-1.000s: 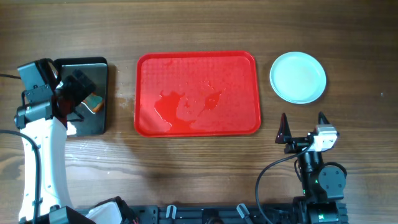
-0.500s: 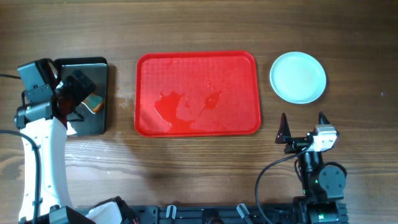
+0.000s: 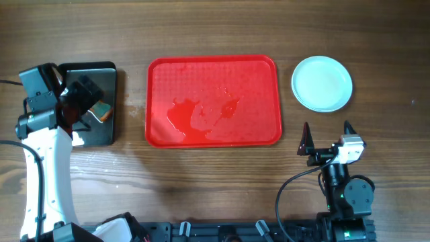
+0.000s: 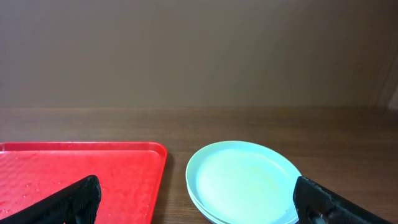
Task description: Clean dirty plates on tray and stack at the side
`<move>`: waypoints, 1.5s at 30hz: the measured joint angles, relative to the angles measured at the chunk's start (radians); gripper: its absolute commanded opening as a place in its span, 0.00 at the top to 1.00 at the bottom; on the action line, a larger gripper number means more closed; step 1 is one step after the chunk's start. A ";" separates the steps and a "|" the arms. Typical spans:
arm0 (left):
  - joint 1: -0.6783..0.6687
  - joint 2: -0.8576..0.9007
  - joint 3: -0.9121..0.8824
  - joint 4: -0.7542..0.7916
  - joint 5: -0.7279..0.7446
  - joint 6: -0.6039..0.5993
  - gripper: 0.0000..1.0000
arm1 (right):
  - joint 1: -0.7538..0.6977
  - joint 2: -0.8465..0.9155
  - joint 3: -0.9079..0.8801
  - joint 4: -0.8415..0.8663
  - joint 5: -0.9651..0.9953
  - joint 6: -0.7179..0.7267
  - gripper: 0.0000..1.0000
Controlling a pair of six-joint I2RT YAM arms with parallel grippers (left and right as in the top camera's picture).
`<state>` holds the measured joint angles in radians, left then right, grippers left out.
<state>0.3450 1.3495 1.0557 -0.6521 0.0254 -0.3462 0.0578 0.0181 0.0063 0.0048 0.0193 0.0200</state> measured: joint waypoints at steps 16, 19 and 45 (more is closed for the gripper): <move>-0.016 -0.146 0.000 -0.056 -0.066 0.000 0.00 | 0.000 0.000 0.000 0.000 0.000 0.000 0.01; -0.053 -0.169 0.000 -0.066 -0.077 0.000 0.00 | 0.000 0.000 0.000 0.000 0.000 0.000 0.00; -0.246 -0.922 -0.809 0.360 0.186 0.000 0.00 | 0.000 0.000 0.000 -0.001 0.000 0.000 0.00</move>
<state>0.0986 0.4274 0.2466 -0.2920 0.2115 -0.3462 0.0578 0.0185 0.0063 0.0040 0.0189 0.0200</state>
